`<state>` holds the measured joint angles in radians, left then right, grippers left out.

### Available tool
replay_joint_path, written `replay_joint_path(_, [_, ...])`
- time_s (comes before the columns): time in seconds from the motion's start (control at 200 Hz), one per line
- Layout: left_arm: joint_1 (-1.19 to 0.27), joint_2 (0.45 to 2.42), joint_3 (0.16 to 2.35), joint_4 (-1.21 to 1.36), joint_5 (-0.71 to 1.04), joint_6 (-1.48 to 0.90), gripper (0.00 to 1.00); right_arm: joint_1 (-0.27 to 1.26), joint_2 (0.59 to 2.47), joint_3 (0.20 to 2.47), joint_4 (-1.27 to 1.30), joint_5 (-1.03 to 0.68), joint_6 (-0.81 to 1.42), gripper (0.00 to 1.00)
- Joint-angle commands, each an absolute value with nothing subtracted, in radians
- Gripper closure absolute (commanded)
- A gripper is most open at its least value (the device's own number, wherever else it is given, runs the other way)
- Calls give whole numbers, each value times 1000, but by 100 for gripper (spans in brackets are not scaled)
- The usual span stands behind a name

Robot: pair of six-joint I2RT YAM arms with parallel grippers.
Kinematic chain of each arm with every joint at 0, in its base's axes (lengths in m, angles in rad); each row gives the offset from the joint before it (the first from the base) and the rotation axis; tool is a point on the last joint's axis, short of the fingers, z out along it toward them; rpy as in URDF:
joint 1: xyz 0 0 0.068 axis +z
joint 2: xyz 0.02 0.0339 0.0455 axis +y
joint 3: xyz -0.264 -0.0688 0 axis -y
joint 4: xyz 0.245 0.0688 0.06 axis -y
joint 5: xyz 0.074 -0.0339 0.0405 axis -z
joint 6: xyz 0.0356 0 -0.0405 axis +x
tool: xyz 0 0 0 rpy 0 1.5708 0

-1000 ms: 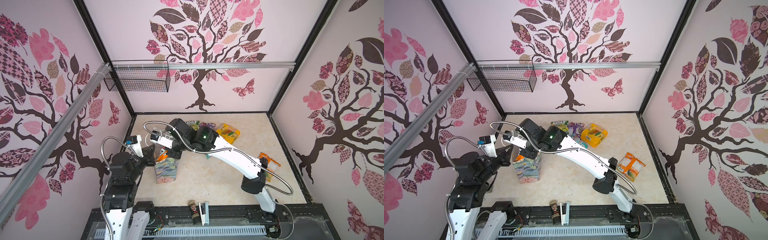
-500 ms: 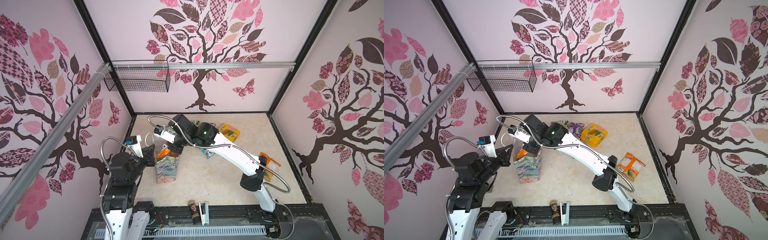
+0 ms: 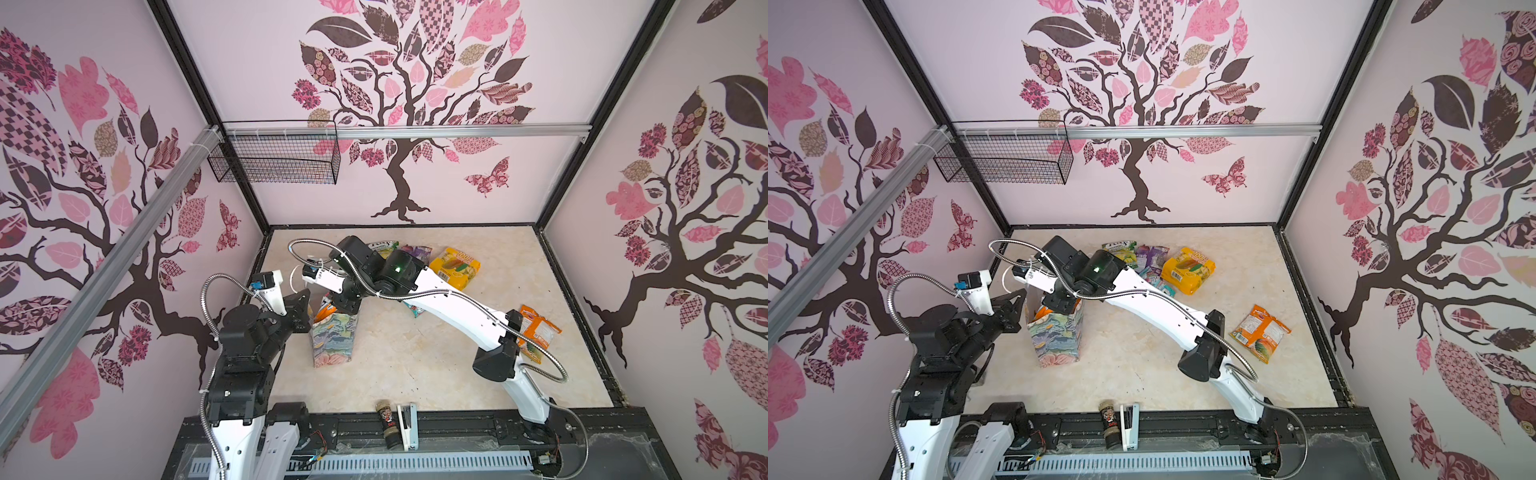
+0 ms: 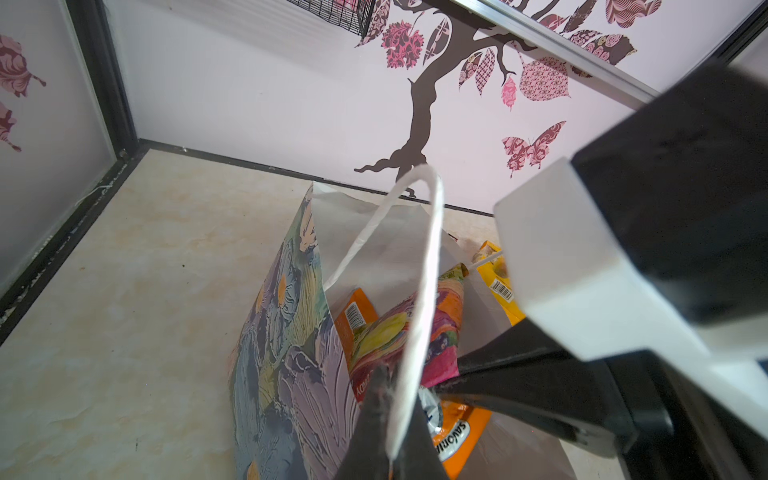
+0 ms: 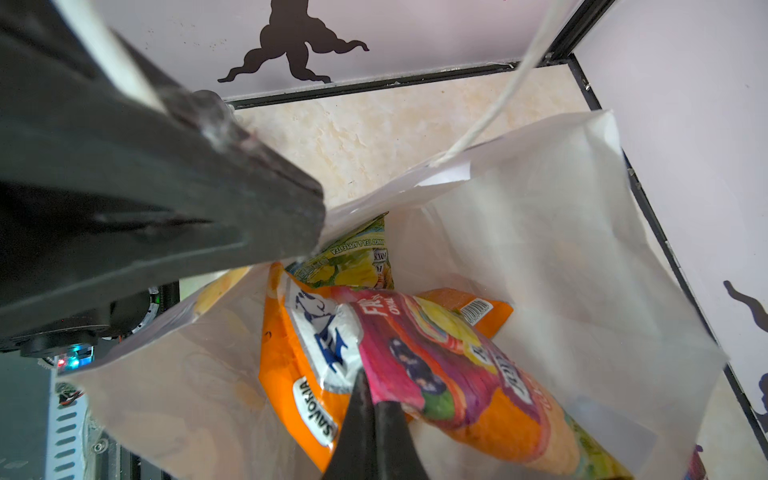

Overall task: Place the snacks into the paper bag
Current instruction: 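Lower the Fox's Fruits packet into the paper bag with the right gripper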

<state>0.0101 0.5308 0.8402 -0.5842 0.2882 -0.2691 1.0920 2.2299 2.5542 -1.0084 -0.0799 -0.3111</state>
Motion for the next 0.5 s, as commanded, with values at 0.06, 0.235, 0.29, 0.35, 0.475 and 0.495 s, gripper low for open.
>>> replay_joint_path(0.06, [15, 521, 816, -562, 281, -272, 100, 1096, 2240, 2609, -963, -91, -307, 87])
replay_joint_path(0.235, [16, 521, 816, -563, 281, -272, 100, 1096, 2222, 2610, -947, -86, -290, 64])
replay_joint_path(0.29, [17, 520, 816, -563, 281, -271, 100, 1096, 2213, 2610, -939, -87, -280, 63])
replay_joint_path(0.35, [16, 520, 816, -562, 282, -272, 100, 1095, 2202, 2609, -934, -90, -272, 62])
replay_joint_path(0.475, [17, 520, 816, -559, 281, -271, 100, 1096, 2177, 2602, -922, -93, -257, 61])
replay_joint_path(0.495, [17, 520, 816, -560, 282, -271, 100, 1096, 2173, 2603, -921, -92, -255, 61])
